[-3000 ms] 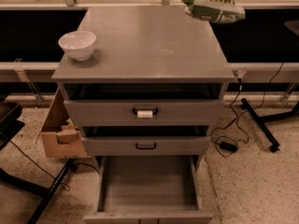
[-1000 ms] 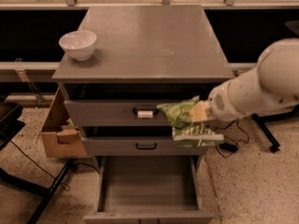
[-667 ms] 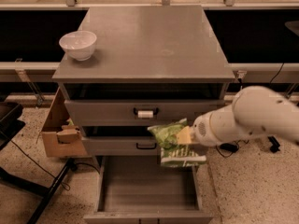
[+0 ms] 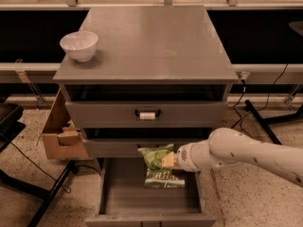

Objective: Place green jalapeno chip bag into bottom drawer

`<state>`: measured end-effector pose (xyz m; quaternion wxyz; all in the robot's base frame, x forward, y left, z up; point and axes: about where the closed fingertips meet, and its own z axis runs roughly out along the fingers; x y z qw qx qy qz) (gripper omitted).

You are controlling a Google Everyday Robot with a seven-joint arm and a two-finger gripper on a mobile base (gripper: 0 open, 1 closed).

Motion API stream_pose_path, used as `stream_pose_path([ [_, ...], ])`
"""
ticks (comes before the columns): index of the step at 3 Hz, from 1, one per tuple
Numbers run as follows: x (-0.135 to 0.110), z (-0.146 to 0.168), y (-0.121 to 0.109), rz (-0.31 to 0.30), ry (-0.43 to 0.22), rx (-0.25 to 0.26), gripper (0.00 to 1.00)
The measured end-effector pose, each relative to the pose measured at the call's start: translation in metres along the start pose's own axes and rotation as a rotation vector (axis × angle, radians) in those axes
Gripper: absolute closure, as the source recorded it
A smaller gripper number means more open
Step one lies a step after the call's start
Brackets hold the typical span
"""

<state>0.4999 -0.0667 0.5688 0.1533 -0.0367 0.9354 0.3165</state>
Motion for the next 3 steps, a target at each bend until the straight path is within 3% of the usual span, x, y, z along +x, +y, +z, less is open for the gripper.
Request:
stream_pose_path([
  [1, 0.013, 0.02, -0.01, 0.035, 0.029, -0.018, 1.0],
  [3, 0.011, 0.033, -0.018, 0.051, 0.04, -0.037, 1.0],
])
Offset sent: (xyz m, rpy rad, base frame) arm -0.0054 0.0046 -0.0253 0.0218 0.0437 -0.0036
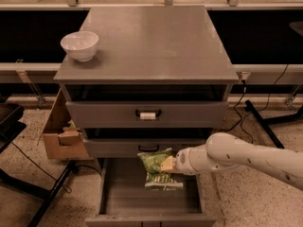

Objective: Place green jalapeno chip bag into bottom drawer

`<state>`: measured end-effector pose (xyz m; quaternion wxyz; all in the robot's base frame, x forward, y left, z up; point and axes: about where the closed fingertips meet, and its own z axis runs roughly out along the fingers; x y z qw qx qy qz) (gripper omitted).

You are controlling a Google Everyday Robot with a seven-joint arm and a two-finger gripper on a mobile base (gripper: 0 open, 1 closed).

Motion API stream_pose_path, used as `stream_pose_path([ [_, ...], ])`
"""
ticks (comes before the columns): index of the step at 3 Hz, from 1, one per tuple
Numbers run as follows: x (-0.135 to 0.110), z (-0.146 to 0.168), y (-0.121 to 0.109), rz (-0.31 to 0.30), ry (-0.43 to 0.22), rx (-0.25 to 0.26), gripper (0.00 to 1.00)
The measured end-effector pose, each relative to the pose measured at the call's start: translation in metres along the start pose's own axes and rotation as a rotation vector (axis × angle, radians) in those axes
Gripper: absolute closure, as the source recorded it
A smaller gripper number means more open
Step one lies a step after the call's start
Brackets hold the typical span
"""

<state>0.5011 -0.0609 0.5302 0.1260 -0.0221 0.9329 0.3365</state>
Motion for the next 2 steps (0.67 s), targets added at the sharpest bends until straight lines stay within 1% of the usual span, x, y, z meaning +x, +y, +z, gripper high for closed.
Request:
stream_pose_path([
  [1, -0.015, 0.036, -0.031, 0.042, 0.027, -0.032, 1.0],
  [2, -0.036, 0.087, -0.071, 0.11, 0.057, -0.04, 1.0],
])
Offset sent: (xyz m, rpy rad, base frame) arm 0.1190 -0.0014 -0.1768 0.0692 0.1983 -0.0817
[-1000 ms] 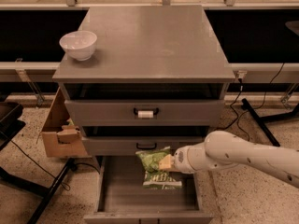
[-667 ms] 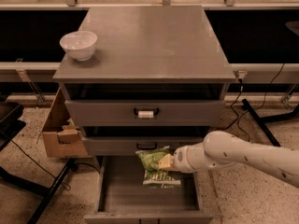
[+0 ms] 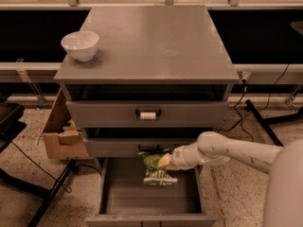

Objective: Place green jalapeno chip bag into bottom drawer

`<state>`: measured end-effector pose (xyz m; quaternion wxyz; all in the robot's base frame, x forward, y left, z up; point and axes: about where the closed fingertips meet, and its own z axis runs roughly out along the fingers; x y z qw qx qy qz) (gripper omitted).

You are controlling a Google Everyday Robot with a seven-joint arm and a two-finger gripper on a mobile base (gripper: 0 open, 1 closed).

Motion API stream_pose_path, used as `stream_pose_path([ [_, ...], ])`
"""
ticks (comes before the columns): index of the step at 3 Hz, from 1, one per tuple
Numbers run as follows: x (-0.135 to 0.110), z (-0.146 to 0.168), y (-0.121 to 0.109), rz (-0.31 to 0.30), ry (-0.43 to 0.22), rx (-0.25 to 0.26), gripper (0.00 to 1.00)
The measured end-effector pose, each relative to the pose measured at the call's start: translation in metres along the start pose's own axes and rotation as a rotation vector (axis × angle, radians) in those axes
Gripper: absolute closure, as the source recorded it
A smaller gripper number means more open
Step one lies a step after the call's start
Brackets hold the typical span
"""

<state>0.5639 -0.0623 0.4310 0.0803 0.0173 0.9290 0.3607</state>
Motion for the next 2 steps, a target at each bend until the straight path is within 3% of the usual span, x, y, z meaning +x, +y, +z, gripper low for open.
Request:
stream_pose_path([
  [1, -0.015, 0.057, -0.052, 0.099, 0.045, 0.013, 1.0],
  [2, -0.013, 0.09, -0.077, 0.146, 0.068, 0.01, 1.0],
])
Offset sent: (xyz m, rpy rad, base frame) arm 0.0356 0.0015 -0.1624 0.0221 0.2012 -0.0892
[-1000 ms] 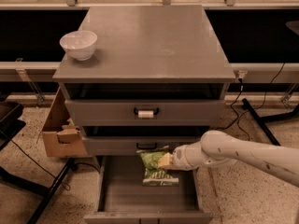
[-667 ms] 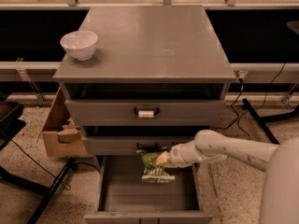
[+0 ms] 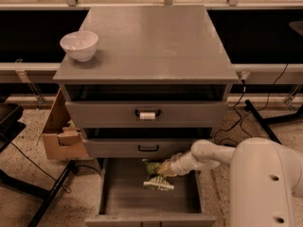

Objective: Place green jalapeno chip bag into bottom drawer

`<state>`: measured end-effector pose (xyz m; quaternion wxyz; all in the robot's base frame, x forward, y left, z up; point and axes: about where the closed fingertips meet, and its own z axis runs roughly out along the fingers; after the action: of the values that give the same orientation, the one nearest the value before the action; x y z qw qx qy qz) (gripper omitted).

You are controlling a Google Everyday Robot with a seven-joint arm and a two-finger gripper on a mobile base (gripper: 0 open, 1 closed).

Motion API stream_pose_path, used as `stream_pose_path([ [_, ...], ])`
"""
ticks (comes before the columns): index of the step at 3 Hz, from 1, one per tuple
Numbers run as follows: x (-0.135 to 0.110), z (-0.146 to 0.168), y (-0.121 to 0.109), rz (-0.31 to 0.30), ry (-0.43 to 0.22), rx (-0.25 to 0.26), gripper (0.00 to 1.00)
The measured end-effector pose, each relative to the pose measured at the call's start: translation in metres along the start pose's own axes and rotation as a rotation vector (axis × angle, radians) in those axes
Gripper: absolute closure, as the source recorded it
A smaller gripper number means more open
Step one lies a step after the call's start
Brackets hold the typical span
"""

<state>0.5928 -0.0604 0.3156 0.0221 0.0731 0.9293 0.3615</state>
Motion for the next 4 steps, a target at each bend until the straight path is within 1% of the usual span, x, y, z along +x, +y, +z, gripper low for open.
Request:
stream_pose_path([
  [1, 0.012, 0.0138, -0.0182, 0.012, 0.005, 0.011, 0.97],
  [2, 0.012, 0.0138, -0.0182, 0.012, 0.005, 0.011, 0.73],
  [3, 0.012, 0.0138, -0.0182, 0.012, 0.005, 0.011, 0.51],
  [4, 0.0121, 0.0139, -0.0182, 0.012, 0.006, 0.01, 0.2],
])
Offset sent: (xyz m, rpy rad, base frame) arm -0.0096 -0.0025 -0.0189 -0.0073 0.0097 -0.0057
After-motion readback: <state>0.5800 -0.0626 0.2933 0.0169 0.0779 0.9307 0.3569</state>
